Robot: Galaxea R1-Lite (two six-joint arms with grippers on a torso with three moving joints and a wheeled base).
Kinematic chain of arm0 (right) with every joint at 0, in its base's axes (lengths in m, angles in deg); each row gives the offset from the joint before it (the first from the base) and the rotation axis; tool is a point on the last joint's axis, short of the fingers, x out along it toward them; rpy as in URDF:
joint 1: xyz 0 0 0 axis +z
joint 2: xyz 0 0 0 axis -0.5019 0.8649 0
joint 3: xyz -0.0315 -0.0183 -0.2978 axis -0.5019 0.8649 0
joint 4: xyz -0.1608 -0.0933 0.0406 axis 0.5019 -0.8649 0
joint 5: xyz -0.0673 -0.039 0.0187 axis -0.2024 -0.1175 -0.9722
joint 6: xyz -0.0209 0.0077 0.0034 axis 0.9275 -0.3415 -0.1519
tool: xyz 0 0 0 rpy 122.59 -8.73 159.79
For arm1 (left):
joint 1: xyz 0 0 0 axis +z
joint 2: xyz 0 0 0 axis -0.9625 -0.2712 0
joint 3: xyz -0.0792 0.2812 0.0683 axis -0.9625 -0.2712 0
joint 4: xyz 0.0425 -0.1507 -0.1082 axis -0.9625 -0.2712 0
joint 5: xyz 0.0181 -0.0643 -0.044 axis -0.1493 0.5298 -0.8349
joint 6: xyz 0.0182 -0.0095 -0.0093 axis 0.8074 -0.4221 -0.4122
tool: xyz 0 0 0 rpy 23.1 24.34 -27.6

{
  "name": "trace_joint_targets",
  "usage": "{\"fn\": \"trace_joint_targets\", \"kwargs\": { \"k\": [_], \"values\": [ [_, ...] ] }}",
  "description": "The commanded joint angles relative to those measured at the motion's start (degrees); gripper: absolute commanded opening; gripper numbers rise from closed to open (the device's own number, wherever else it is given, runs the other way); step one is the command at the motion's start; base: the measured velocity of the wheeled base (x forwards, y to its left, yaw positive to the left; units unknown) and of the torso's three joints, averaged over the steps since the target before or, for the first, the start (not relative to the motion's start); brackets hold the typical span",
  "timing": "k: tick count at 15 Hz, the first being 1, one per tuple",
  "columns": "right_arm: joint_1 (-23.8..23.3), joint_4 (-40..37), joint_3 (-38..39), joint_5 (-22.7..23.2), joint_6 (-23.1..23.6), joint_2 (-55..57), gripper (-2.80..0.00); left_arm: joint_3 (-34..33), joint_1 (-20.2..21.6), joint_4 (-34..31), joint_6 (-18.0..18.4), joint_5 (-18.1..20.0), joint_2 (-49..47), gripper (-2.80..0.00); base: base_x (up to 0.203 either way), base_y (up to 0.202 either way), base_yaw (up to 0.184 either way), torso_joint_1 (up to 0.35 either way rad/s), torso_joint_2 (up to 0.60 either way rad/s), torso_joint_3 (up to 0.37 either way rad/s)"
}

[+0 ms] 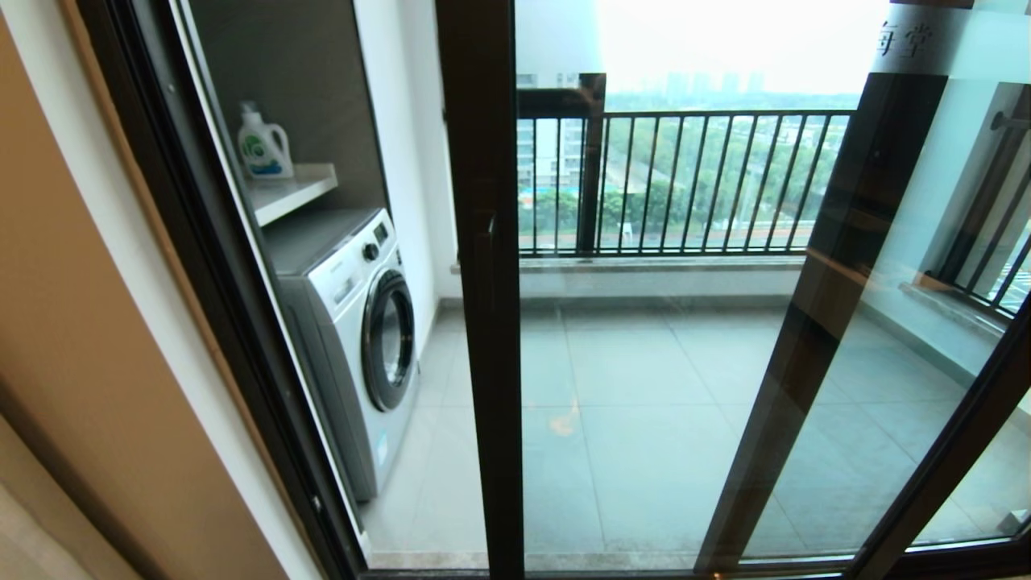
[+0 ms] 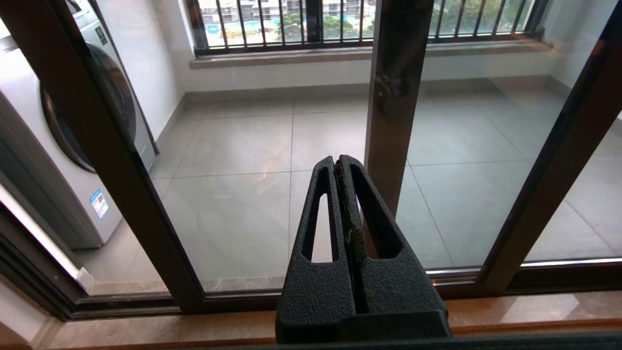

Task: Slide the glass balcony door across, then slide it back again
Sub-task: Close the slid door

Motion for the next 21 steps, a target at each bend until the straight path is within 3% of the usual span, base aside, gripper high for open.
{"fn": "trace_joint_targets", "kwargs": {
  "k": [1,15,17,21],
  "values": [
    [-0.02,0.25,0.18,-0.10,0.19,0.05,-2.80,0.05,0.01,-0.02,-0.03,0.00,-0.06,-2.80,0.000,0.000,0.000,0.000,0.00,0.000],
    [-0.02,0.25,0.18,-0.10,0.19,0.05,-2.80,-0.04,0.01,-0.02,0.94,-0.09,-0.06,-2.80,0.000,0.000,0.000,0.000,0.00,0.000],
    [-0.02,0.25,0.18,-0.10,0.19,0.05,-2.80,0.39,0.01,0.55,3.55,0.27,-0.07,-2.80,0.000,0.000,0.000,0.000,0.00,0.000],
    [-0.02,0.25,0.18,-0.10,0.19,0.05,-2.80,10.51,0.03,2.29,4.67,4.88,-11.37,-2.80,0.000,0.000,0.000,0.000,0.00,0.000]
  ]
}}
